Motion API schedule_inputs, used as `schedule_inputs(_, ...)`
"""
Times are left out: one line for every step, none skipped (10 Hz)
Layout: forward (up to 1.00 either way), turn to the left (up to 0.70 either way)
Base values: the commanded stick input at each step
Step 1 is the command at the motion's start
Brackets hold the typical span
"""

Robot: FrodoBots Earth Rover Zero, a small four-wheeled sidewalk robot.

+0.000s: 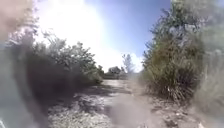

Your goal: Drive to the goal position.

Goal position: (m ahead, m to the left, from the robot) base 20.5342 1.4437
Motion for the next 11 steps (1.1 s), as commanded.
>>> schedule_inputs(0.7, 0.0)
schedule_inputs(0.7, 0.0)
schedule_inputs(0.7, 0.0)
schedule_inputs(0.7, 0.0)
schedule_inputs(0.7, 0.0)
schedule_inputs(0.7, 0.0)
schedule_inputs(0.7, 0.0)
schedule_inputs(0.7, 0.0)
schedule_inputs(0.7, 0.0)
schedule_inputs(0.7, 0.0)
schedule_inputs(0.7, 0.0)
